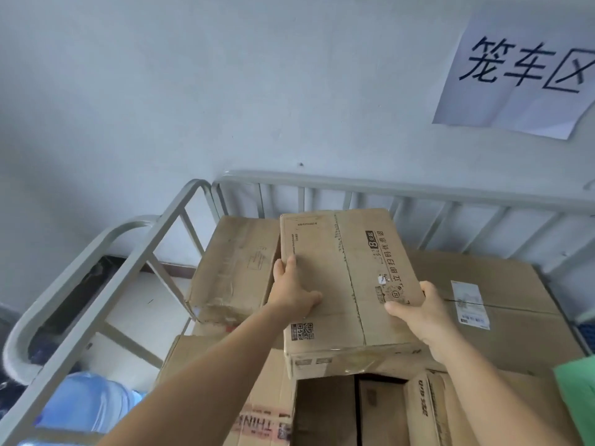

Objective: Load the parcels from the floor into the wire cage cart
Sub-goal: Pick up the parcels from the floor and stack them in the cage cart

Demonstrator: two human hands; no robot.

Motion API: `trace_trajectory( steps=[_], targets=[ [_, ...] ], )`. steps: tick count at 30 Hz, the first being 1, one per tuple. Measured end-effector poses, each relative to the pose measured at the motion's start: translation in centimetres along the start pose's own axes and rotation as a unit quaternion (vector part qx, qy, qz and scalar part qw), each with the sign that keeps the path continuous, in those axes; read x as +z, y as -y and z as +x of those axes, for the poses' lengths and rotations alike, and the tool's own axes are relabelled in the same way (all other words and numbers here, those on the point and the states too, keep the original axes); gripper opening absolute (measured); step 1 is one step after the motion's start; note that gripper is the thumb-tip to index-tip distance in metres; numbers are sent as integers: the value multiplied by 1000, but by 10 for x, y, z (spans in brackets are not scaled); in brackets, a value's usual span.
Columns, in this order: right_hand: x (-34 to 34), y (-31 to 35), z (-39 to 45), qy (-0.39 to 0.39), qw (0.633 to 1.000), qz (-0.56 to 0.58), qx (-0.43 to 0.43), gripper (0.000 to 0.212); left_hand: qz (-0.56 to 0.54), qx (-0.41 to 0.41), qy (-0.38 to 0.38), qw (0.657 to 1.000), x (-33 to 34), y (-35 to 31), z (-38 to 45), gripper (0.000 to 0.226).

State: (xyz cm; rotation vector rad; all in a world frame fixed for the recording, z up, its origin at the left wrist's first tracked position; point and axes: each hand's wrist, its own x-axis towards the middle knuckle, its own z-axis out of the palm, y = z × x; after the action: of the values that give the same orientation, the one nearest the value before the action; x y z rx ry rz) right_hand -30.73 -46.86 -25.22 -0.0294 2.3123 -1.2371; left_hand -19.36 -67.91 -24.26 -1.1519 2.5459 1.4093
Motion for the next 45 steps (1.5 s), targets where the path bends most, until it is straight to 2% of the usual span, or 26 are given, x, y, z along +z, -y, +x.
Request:
trace_trajectory(
  steps=[7,9,12,14,17,19,23,25,31,36,45],
  targets=[
    [42,3,56,-28,999,18,7,64,40,32,24,998,-7,14,85,99],
    [56,3,66,-23,999,9,26,74,65,32,28,997,-6,22,102,98],
    [76,-11,79,-6,998,-13,55,103,101,21,43,994,-3,37,119,95],
    [88,-14,77,-1,997,-47,67,110,136,28,59,989,-1,47,123,93],
    [102,-15,73,5,995,-78,61,111,202,43,83,975,0,61,120,96],
    [108,-16,78,10,994,-94,52,113,251,51,104,961,1,68,116,106],
    [120,-14,81,12,991,-132,26,116,378,111,167,904,14,66,104,126],
    [124,-14,79,19,987,-159,21,116,403,121,178,890,19,64,101,129],
    [111,-6,68,57,973,-221,8,107,431,112,167,879,23,50,86,120],
    [92,0,29,88,930,-351,-60,95,450,141,132,872,21,34,46,101],
    [17,12,-43,-1,899,-408,-160,92,418,206,46,883,20,-30,-47,79]
  ],
)
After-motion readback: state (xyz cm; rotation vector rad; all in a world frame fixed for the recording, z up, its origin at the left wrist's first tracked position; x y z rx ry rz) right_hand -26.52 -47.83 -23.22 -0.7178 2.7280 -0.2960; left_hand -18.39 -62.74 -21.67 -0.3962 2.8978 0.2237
